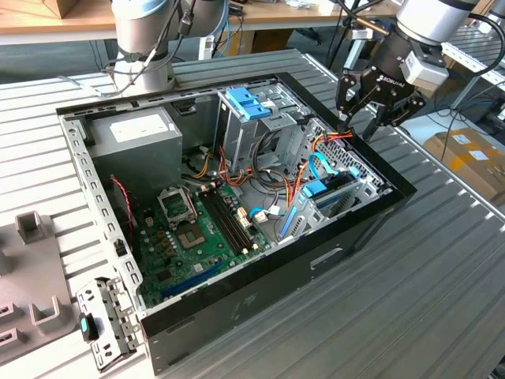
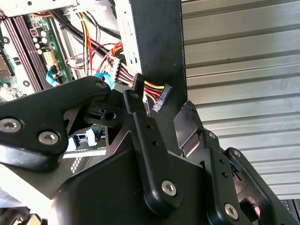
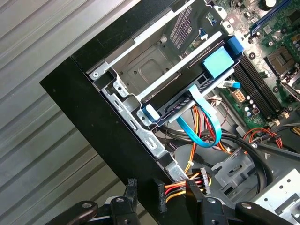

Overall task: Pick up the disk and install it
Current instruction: 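Insert the second disk wire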

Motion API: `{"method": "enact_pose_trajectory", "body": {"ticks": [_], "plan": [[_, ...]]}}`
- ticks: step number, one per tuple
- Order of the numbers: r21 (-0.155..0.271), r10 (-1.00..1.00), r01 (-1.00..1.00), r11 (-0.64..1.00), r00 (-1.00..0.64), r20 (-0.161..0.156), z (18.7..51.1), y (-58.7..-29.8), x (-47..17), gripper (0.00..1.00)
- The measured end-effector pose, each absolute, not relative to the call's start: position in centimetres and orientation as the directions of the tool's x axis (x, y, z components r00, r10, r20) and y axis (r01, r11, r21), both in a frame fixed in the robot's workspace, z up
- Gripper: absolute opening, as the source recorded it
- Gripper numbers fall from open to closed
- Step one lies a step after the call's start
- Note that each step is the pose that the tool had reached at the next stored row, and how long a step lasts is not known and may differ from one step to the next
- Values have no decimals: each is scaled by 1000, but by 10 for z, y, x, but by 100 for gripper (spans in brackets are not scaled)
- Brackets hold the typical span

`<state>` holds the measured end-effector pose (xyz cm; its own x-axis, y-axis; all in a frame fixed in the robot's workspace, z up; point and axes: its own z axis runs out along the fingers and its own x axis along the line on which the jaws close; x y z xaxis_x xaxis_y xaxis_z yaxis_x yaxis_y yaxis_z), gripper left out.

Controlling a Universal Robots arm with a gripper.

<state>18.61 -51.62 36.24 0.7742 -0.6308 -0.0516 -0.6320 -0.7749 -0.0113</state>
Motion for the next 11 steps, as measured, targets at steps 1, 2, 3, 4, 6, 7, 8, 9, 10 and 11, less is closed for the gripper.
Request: {"method": "enact_pose_trajectory", "body": {"ticks": [1, 2, 3, 4, 6, 7, 8, 9, 10, 11], "plan": [[-11, -631, -632, -775, 774, -52, 362, -516, 186, 53], [-11, -631, -632, -775, 774, -52, 363, -516, 186, 53], [-11, -631, -632, -775, 774, -52, 363, -516, 186, 45], [-11, -631, -632, -775, 774, -52, 363, -516, 186, 45], [-11, -631, -632, -775, 774, -52, 363, -516, 186, 38], [-11, -631, -632, -775, 774, -52, 363, -516, 186, 37], [-11, -631, -632, -775, 774, -52, 363, -516, 186, 37], [-11, -631, -632, -775, 774, -52, 363, -516, 186, 30], [-11, -631, -632, -775, 774, -52, 363, -516, 186, 30], [-11, -631, -632, -775, 774, -52, 363, -516, 186, 30]]}}
